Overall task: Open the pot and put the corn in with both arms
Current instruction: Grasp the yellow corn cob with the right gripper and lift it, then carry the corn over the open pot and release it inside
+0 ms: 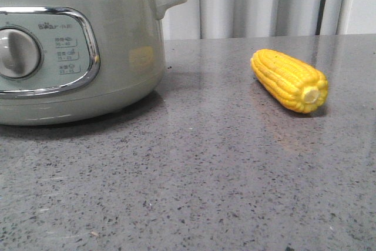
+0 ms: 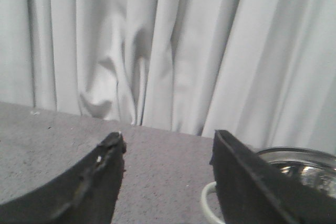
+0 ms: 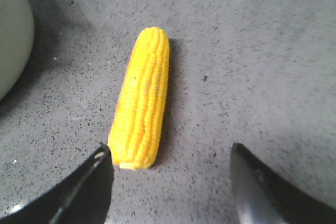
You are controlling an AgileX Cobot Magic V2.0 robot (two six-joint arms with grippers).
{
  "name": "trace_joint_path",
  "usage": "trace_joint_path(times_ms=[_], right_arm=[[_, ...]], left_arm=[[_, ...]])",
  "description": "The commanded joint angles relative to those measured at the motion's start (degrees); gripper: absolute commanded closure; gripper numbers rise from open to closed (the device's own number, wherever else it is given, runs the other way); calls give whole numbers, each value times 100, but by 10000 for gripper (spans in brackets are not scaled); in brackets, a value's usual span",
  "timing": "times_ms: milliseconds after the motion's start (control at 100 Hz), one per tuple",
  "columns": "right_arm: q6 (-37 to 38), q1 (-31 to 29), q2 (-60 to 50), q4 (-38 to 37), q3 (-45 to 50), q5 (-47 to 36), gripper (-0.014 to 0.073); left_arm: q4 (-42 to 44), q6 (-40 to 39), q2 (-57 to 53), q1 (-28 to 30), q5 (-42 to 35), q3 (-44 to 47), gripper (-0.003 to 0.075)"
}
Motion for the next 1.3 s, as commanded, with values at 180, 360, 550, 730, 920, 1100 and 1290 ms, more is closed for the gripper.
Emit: trace_joint_path(times_ms=[180,360,550,730,920,1100,1290], right_arm=[[-89,41,1656,76,-1024,-238,176],[-101,48,2373,714,-1153,-189,176],[-101,166,2718,753,-1153,-119,216],[-101,267,2594,780,-1153,-119,517],[-101,586,1826,1092,-1348,-553,659],[-101,1402,1418,1157,-2293,-1418,658],[-101,2263,1886,1165,-3204,-1946,658]], left_arm=[[-64,14,-1033,-169,624,-189,375],[-64,14,-1172,-169,768,-189,375],[-75,14,-1172,-178,780,-189,375],[-75,14,-1172,-324,780,-189,375],[-75,14,-1172,-336,798,-189,375],[-112,14,-1172,-336,787,-189,375],[-310,14,-1172,-336,787,-189,375]])
